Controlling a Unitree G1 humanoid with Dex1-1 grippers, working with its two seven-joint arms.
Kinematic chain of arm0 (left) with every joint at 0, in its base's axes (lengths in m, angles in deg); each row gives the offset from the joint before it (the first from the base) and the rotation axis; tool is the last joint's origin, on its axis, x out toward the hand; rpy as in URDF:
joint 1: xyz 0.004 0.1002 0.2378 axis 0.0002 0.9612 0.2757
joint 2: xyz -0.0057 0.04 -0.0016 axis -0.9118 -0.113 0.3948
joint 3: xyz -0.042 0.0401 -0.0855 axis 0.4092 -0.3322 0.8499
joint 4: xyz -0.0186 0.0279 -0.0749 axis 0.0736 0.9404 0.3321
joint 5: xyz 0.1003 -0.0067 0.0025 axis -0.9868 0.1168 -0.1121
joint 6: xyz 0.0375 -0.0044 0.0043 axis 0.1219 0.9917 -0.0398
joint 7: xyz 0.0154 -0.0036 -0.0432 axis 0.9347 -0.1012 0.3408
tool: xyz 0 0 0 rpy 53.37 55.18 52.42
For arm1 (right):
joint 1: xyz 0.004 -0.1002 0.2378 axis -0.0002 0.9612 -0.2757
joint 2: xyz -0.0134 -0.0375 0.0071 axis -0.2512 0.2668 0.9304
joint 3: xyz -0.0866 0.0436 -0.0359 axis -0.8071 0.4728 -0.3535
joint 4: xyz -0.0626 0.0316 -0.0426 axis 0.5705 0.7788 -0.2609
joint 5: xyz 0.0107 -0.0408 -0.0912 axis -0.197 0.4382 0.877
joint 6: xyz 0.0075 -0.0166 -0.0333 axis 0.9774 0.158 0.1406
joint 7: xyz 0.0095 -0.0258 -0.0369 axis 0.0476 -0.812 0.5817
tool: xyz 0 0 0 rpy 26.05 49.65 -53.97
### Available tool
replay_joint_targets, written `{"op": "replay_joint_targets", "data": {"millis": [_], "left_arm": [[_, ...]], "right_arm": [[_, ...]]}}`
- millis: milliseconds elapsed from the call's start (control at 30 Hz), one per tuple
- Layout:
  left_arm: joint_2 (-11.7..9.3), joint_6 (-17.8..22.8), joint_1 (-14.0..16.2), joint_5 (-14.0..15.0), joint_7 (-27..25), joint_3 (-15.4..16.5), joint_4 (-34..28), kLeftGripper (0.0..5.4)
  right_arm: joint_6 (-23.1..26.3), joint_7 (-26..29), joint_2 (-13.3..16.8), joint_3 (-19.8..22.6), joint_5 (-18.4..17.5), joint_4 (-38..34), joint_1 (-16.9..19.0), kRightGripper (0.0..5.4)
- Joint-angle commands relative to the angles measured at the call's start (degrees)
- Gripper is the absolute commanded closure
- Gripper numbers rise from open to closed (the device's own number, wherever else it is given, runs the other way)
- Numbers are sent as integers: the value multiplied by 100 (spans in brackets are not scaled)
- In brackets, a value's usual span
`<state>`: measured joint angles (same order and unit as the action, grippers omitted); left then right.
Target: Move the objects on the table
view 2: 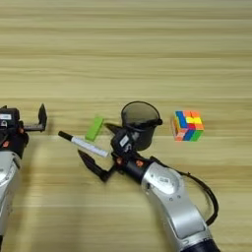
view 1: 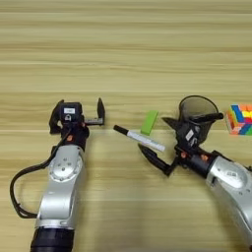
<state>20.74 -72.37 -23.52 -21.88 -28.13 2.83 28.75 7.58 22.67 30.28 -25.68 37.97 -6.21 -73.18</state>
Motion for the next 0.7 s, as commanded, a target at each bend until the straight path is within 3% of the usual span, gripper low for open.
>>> {"op": "replay_joint_targets", "data": {"millis": [33, 133, 300, 500, 700], "left_arm": [[-24, 22, -92, -49, 3, 25, 89, 0], [-31, 5, -91, -49, -5, 31, 108, 0], [-33, -17, -86, -55, -9, 33, 126, 0], [-36, -118, -87, -51, 11, 66, 108, 0], [-28, -614, -113, -39, 169, 279, -97, 0]], "right_arm": [[-105, -10, -49, 135, -89, -66, -49, 0], [-180, -13, -93, 185, -154, -64, -51, 0], [-1013, -254, -373, 709, -414, -409, -114, 0], [-1574, -1358, -581, 1951, -349, 121, -652, 0], [-1435, -2378, -430, 2720, 43, 874, -1012, 0]]}}
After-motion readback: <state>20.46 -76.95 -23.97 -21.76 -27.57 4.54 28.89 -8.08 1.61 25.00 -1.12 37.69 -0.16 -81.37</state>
